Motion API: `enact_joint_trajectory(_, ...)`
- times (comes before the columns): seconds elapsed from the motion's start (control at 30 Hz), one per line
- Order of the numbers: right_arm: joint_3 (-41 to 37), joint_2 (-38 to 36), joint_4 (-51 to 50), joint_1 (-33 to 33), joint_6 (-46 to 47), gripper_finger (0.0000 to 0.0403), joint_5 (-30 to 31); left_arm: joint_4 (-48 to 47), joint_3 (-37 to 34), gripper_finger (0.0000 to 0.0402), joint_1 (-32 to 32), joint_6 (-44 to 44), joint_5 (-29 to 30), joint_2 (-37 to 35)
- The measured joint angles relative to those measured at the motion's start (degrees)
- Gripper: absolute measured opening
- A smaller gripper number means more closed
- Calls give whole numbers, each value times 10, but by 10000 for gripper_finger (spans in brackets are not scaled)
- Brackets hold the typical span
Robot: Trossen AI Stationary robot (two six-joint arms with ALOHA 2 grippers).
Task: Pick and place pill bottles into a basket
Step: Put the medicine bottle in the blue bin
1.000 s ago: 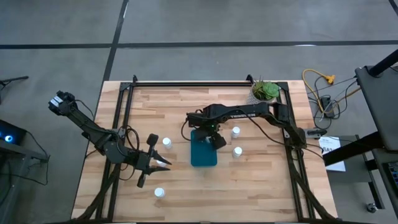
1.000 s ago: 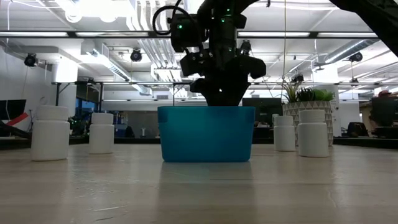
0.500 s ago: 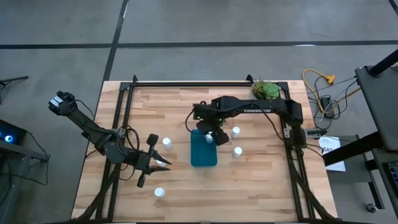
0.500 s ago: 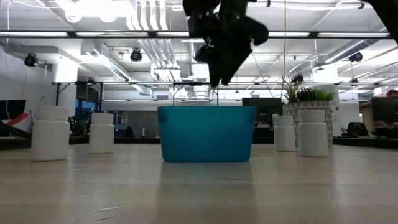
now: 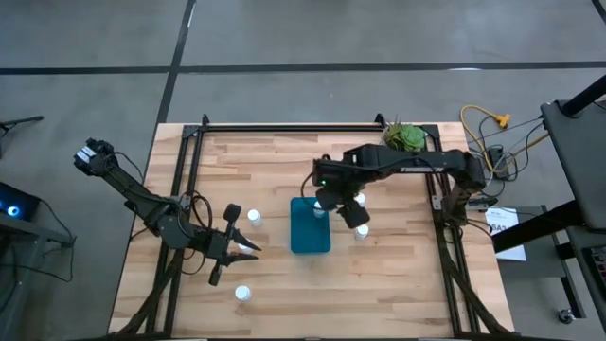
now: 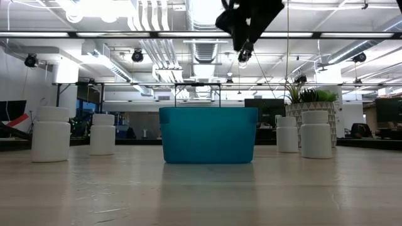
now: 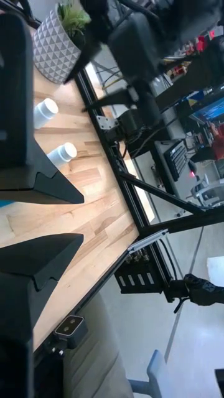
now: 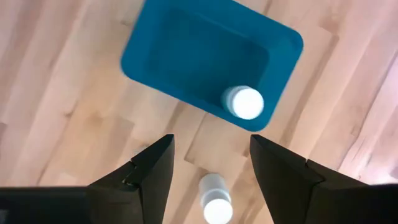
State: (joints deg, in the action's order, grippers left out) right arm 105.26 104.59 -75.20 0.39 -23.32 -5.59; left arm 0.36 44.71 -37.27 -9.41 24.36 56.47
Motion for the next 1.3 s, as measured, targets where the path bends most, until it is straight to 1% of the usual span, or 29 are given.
enact_joint_trajectory(0.2, 1, -11, -19, 36, 30, 203, 8, 0, 0, 70, 0, 0, 0, 0)
enact_joint_trajectory(0.33, 1, -10, -53, 61, 56, 203, 17, 0, 0, 70, 0, 0, 0, 0)
enact_joint_trajectory(0.5, 1, -9, -74, 88, 76, 203, 28, 0, 0, 70, 0, 0, 0, 0)
enact_joint_trajectory(0.7, -8, -9, -73, 95, 95, 203, 28, 0, 0, 70, 0, 0, 0, 0)
enact_joint_trajectory(1.03, -77, -11, -61, 95, 99, 203, 27, 0, 0, 70, 0, 0, 0, 0)
enact_joint_trajectory(1.13, -108, -22, -27, 95, 98, 203, 26, 0, 0, 70, 0, 0, 0, 0)
enact_joint_trajectory(1.3, -185, -58, 45, 93, 89, 203, 26, 0, 0, 70, 0, 1, 0, 0)
